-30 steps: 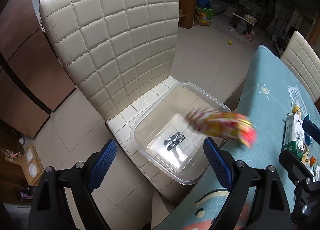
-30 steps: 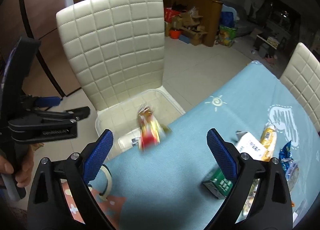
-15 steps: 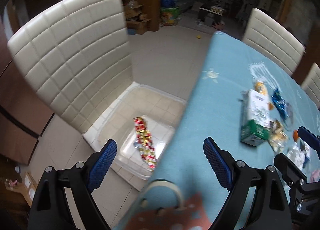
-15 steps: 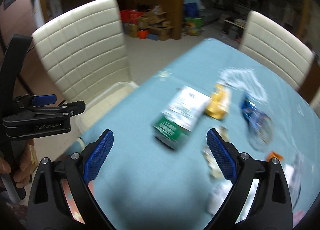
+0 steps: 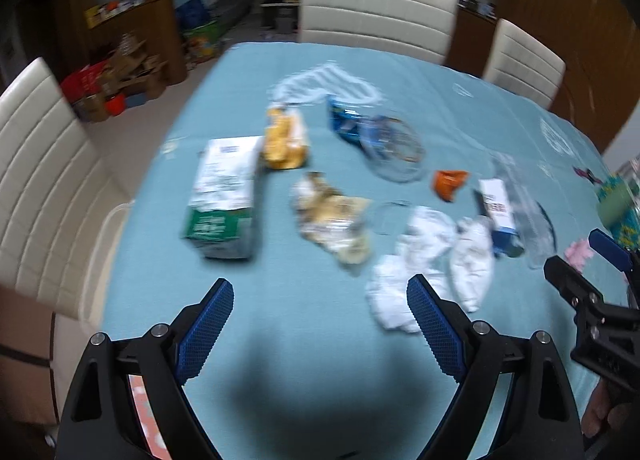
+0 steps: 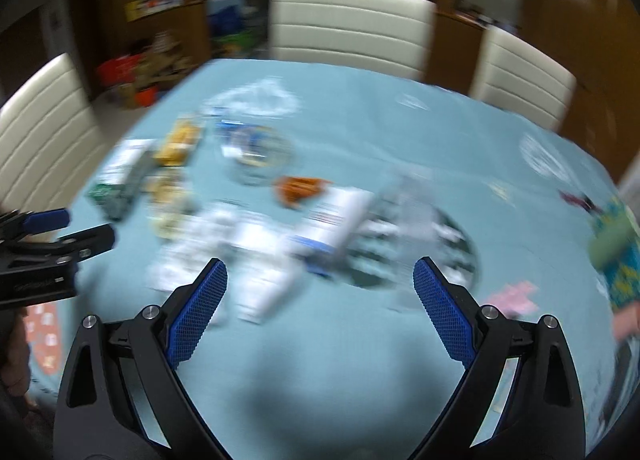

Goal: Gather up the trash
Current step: 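Grasp the white tissue with the left tool while the right tool grasps the pink paper, then carry the tissue and pink paper to the clear bin and release them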

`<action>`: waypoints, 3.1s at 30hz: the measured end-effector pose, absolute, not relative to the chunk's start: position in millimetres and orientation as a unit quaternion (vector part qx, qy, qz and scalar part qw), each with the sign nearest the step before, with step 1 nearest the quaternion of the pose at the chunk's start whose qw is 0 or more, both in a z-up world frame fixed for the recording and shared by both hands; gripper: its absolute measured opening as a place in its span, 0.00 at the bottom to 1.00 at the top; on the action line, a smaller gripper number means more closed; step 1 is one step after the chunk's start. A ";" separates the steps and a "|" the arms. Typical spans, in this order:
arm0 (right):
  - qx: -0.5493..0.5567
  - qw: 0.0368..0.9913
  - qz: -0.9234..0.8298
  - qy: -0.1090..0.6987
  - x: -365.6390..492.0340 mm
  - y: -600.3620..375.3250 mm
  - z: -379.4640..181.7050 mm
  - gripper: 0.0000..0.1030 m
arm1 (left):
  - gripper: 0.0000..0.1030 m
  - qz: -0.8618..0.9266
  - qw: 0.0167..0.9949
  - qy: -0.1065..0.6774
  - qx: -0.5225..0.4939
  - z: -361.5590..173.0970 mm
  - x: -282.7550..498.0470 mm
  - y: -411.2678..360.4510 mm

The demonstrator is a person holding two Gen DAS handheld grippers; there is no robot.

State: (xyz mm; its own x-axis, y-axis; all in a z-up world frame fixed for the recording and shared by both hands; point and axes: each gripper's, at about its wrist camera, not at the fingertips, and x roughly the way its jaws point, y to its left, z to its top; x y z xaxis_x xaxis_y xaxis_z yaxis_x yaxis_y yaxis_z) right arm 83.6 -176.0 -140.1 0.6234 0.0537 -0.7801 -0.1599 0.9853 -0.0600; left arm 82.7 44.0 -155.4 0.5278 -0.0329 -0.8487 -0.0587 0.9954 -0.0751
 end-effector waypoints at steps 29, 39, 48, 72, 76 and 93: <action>-0.045 0.873 0.026 0.485 104.1 -257.2 -191.6 0.18 | 0.12 0.023 0.845 0.534 -0.026 -191.4 103.5 -18.2; -0.067 0.875 0.123 0.463 85.1 -179.7 -167.0 0.12 | 0.11 0.030 0.863 0.503 -0.031 -167.2 78.2 17.0; -0.090 0.878 0.152 0.444 70.0 -128.4 -154.3 0.12 | 0.11 0.047 0.870 0.489 -0.042 -157.3 53.9 61.2; -0.069 0.858 0.040 0.508 120.4 -256.0 -211.9 0.77 | 0.11 -0.022 0.863 0.504 0.000 -172.0 85.8 -31.6; -0.053 0.855 0.057 0.513 119.4 -262.8 -215.2 0.51 | 0.11 -0.017 0.860 0.510 -0.002 -176.3 90.3 -37.1; -0.041 0.863 0.145 0.483 87.5 -184.1 -176.6 0.19 | 0.11 -0.002 0.872 0.489 -0.012 -155.6 67.5 1.2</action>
State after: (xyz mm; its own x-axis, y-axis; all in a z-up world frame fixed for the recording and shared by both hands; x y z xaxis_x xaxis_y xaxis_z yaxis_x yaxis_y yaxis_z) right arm 87.5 -184.1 -176.6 0.4918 0.2106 -0.8448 -0.2898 0.9546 0.0693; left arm 67.5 1.2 -155.6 0.5210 -0.0157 -0.8534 -0.0075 0.9997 -0.0230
